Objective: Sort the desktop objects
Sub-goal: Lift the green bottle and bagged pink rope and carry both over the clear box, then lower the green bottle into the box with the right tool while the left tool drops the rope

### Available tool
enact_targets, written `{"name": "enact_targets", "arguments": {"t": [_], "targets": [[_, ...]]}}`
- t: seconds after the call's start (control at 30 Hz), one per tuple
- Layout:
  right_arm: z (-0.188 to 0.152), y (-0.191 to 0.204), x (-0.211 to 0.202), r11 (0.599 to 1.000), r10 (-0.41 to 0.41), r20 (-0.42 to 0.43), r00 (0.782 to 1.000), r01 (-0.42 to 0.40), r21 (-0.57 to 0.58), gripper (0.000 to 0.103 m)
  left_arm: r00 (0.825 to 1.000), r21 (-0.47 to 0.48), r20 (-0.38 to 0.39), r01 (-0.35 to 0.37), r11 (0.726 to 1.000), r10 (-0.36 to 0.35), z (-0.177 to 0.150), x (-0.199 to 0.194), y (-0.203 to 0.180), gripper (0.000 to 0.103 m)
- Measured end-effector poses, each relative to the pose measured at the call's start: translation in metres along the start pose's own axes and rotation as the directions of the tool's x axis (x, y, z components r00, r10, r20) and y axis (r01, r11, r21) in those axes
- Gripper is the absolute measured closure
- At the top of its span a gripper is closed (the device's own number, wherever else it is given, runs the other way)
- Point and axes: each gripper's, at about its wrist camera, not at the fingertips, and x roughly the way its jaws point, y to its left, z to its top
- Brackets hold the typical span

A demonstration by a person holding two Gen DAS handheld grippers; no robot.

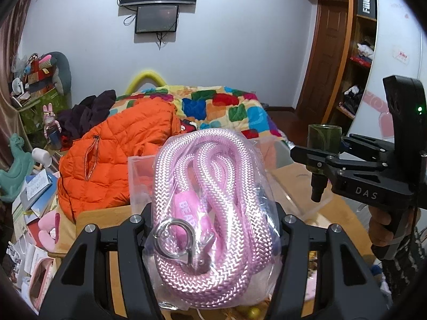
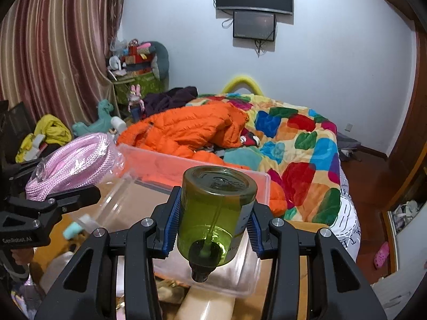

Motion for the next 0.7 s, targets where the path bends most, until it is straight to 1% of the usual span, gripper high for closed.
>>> {"name": "enact_targets", "arguments": {"t": [0.27, 0.5, 0.7], "targets": [[-0.007, -0.004, 0.033, 1.0, 0.011, -0.07, 0.997, -0.012, -0.007, 0.063, 0.998, -0.013, -0.066, 0.012, 1.0, -0.012, -0.004, 0.039, 0.006, 0.046], [-0.011, -0.007, 0.051, 1.0, 0.017, -0.13, 0.991, -0.019, -0.019, 0.063, 0.994, -0.017, -0.105, 0.01, 1.0, -0.011, -0.007, 0.057, 0.006, 0.046], [-0.013, -0.004, 0.06, 0.998, 0.003, -0.177, 0.984, -0.013, -0.055, 0.063, 0.993, 0.039, -0.113, -0.029, 0.999, 0.033, -0.008, 0.062, -0.002, 0.045]]}}
